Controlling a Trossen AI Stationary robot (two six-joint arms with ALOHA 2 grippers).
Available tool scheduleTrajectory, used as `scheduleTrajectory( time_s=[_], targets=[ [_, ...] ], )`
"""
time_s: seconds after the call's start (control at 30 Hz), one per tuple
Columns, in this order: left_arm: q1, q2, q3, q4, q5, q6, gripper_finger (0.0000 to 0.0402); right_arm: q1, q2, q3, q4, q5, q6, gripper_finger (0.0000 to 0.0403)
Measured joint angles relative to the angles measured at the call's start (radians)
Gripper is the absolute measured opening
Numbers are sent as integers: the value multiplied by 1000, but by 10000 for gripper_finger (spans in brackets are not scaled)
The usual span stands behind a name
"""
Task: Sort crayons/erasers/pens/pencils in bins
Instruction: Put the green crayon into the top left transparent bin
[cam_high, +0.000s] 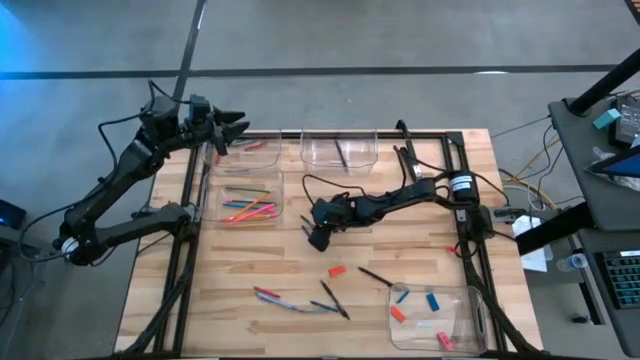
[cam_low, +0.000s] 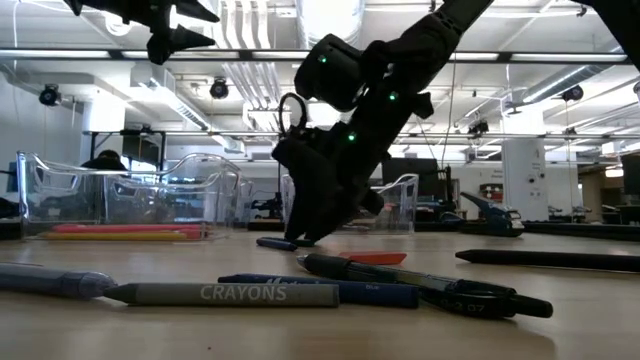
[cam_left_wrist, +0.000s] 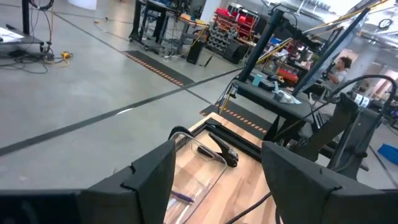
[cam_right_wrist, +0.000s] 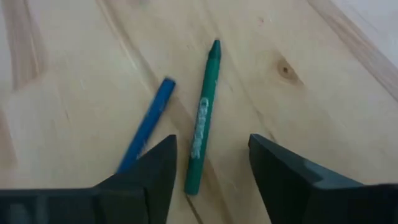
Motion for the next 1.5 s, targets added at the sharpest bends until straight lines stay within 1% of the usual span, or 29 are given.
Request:
scheduleTrajectory(
  time_s=[0.1, 0.2, 0.3, 0.43, 0.63, 0.73, 0.83, 0.97, 1.1, 1.2, 1.33, 1.5],
  targets=[
    [0, -2, -5, 1, 0, 0, 221, 18, -1, -3, -40, 22, -65, 155],
    [0, 2, -11, 0, 0, 0, 221, 33, -2, 5, -96, 72, -127, 113],
    [0, 16, -20, 2, 0, 0, 221, 36, -1, 7, -140, 75, -173, 82],
    [0, 40, -34, 1, -1, -5, 221, 35, -1, 5, -154, 67, -175, 59],
    [-1, 65, -39, 8, -1, -53, 221, 34, -4, 20, -165, 49, -153, 39],
    [-1, 64, -38, 9, 0, -53, 221, 34, -15, 29, -173, 48, -142, 44],
    [-1, 63, -37, 10, 0, -53, 221, 33, -24, 31, -158, 32, -161, 65],
    [-1, 59, -39, 16, 0, -53, 221, 27, -32, 36, -155, 33, -161, 119],
    [-4, 58, -39, 16, 0, -54, 221, 10, -32, 36, -153, 32, -117, 176],
    [-6, 56, -38, 16, 0, -54, 221, 2, -30, 37, -125, 32, -107, 202],
    [-6, 56, -39, 16, 0, -55, 221, -4, -30, 37, -85, 26, -136, 206],
    [-6, 57, -39, 16, 0, -79, 221, -17, -30, 33, -94, 21, -105, 177]
  ],
)
